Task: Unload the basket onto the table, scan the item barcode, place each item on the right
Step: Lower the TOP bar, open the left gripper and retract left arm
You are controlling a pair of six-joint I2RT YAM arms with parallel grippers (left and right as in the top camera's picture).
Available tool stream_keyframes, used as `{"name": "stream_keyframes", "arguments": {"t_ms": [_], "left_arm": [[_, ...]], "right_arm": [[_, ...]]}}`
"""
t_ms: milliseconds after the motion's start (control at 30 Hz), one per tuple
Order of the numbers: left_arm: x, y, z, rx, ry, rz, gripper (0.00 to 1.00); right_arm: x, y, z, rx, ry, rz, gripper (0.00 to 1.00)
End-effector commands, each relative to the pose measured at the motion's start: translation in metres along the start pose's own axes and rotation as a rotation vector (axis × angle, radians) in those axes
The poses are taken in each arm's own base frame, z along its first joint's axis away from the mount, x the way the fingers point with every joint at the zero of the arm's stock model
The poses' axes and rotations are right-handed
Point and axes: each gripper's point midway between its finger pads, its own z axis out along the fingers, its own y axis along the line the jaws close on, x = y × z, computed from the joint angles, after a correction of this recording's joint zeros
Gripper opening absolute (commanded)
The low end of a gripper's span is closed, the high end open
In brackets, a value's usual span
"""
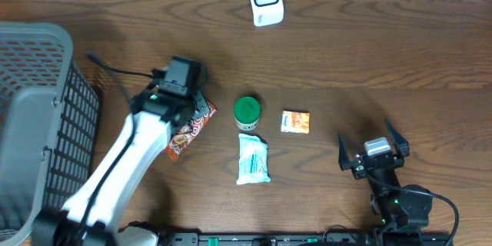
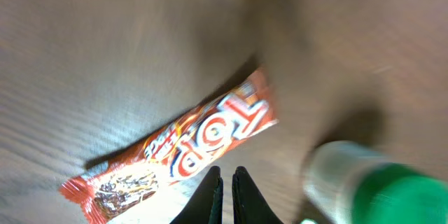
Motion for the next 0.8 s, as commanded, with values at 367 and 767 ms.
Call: {"name": "stream_keyframes", "arguments": {"t_ms": [367, 767], "left_arm": [[-0.085, -0.031, -0.135, 0.148, -0.399, 0.119, 0.33], [-0.162, 0.108, -0.471, -0.402, -1.337, -0.323, 0.80]], "right_arm": [[0.000, 0.004, 0.000, -0.015, 0.000, 0.014, 0.99], [0.000, 0.004, 0.000, -0.015, 0.000, 0.013, 0.99]]}}
